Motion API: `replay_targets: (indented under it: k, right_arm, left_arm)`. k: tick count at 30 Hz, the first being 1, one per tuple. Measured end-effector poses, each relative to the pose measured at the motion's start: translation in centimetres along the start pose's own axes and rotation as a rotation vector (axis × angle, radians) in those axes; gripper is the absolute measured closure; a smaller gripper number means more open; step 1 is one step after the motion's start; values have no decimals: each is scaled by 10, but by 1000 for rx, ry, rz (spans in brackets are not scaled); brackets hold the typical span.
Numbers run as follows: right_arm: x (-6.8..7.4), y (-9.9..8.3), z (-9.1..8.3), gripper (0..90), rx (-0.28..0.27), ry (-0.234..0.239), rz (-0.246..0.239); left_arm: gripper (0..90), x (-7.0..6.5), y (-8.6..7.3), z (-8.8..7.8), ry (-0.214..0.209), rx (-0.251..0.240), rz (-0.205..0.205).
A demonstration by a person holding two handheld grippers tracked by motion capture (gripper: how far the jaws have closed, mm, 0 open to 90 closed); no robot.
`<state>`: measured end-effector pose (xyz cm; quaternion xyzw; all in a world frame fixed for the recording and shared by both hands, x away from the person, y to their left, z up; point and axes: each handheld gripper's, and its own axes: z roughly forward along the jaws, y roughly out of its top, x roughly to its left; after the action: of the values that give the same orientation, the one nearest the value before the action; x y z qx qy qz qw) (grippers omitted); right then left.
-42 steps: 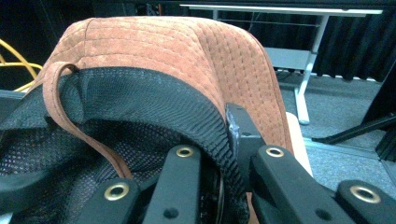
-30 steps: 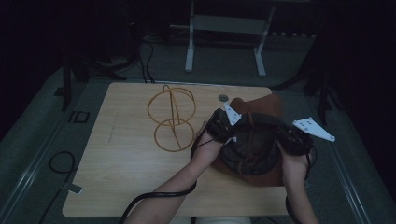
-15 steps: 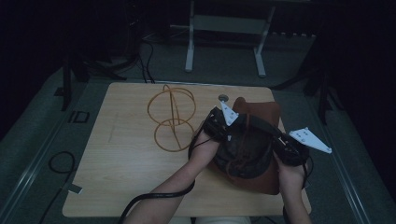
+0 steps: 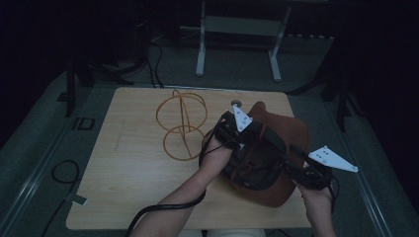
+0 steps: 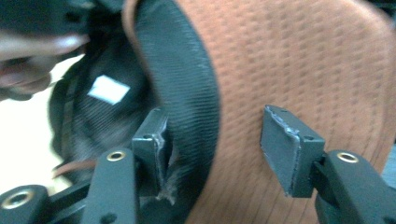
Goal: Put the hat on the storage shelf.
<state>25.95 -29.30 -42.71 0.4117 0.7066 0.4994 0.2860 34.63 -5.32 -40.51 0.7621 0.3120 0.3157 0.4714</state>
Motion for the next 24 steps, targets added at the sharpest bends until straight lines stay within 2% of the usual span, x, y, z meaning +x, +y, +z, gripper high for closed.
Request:
replay_targets:
  k: [3, 6, 8, 9, 10, 11, 12, 13, 15, 17, 18, 19, 20, 21, 22, 23, 24]
  right_arm:
    - [-4, -2, -7, 394, 1, 52, 17]
    - [-8, -2, -20, 390, -7, 60, 7]
    - [-13, -1, -30, 431, -17, 46, -18]
    - [-16, 0, -35, 443, -27, 34, -29]
    - [-16, 0, -35, 443, -27, 34, -29]
    - [-25, 0, -44, 468, -40, 7, -27]
    - [-25, 0, -44, 468, -40, 7, -27]
    - [-36, 0, -50, 498, -51, -12, -15]
    - [-45, -1, -55, 499, -63, -30, 2]
    - [-48, -2, -57, 499, -62, -39, 2]
    - [-55, -3, -59, 517, -59, -58, 12]
    - [-58, -4, -58, 516, -58, -55, 15]
    - [-60, -5, -57, 516, -53, -53, 19]
    - [-62, -5, -56, 516, -47, -49, 25]
    - [-62, -5, -56, 516, -47, -49, 25]
    - [-64, -6, -51, 516, -40, -26, 31]
    - [-64, -7, -49, 516, -35, -13, 33]
  left_arm:
    - [862, 0, 0, -1, -1, -3, 5]
    - [862, 3, -3, -4, -3, -5, 11]
    - [862, 4, -7, -7, -12, -17, 12]
    - [862, 5, -10, -11, -41, -44, 11]
    - [862, 5, -10, -11, -41, -44, 11]
    - [862, 5, -13, -16, -84, -82, 9]
    - [861, 5, -13, -16, -84, -82, 9]
    - [861, 4, -15, -22, -95, -102, 21]
    - [861, 4, -16, -24, -112, -114, 14]
    - [861, 6, -18, -30, -127, -131, 24]
    - [861, 10, -19, -35, -166, -154, -1]
    - [861, 10, -19, -35, -166, -154, -1]
    - [861, 15, -20, -41, -215, -188, -9]
    - [861, 17, -20, -44, -233, -201, -8]
    - [861, 17, -20, -44, -233, -201, -8]
    - [860, 18, -20, -47, -246, -205, -8]
    - [860, 21, -20, -52, -294, -232, -14]
